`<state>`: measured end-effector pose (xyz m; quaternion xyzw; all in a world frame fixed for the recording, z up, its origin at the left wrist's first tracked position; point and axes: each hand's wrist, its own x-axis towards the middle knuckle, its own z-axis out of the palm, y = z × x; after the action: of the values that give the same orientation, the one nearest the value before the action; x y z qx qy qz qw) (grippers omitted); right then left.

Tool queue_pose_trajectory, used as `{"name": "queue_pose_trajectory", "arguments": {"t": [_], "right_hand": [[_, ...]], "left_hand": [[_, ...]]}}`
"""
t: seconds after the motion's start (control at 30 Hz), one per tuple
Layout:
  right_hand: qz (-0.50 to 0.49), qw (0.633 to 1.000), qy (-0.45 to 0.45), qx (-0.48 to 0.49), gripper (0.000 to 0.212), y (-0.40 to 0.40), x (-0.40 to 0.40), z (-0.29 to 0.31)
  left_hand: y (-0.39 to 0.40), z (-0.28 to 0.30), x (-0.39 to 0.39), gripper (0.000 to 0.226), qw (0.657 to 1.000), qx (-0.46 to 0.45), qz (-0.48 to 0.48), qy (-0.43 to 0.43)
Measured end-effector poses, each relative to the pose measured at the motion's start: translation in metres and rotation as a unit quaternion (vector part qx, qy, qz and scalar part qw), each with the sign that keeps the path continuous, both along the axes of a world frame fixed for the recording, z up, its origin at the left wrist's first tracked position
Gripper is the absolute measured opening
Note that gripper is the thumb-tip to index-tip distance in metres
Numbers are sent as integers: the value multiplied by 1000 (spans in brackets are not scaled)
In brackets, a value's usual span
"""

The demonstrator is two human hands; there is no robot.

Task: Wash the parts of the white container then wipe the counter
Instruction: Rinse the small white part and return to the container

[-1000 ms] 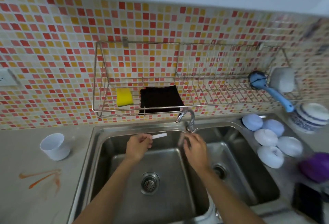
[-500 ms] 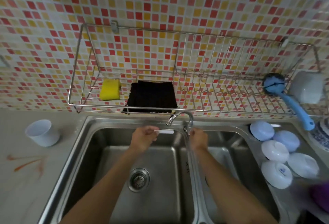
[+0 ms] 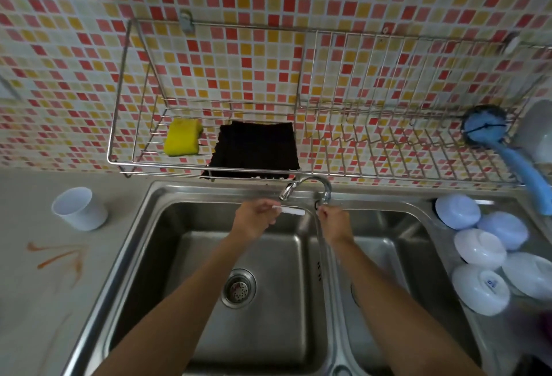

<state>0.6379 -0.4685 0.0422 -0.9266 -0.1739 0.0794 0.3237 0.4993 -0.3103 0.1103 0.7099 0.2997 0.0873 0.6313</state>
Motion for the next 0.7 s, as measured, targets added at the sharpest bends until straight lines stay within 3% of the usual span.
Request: {"name": "queue_pose_trajectory", "arguments": {"t": [0.37,0.7], "right_hand": [[18,1000,-3,-23,20,6,-3,-5],[20,1000,-21,-11,19,4,-6,-8]], "left_hand": [[-9,13,10,14,995,91,-30,-2],[5,21,-14,15,994,97,-53,-18]]}}
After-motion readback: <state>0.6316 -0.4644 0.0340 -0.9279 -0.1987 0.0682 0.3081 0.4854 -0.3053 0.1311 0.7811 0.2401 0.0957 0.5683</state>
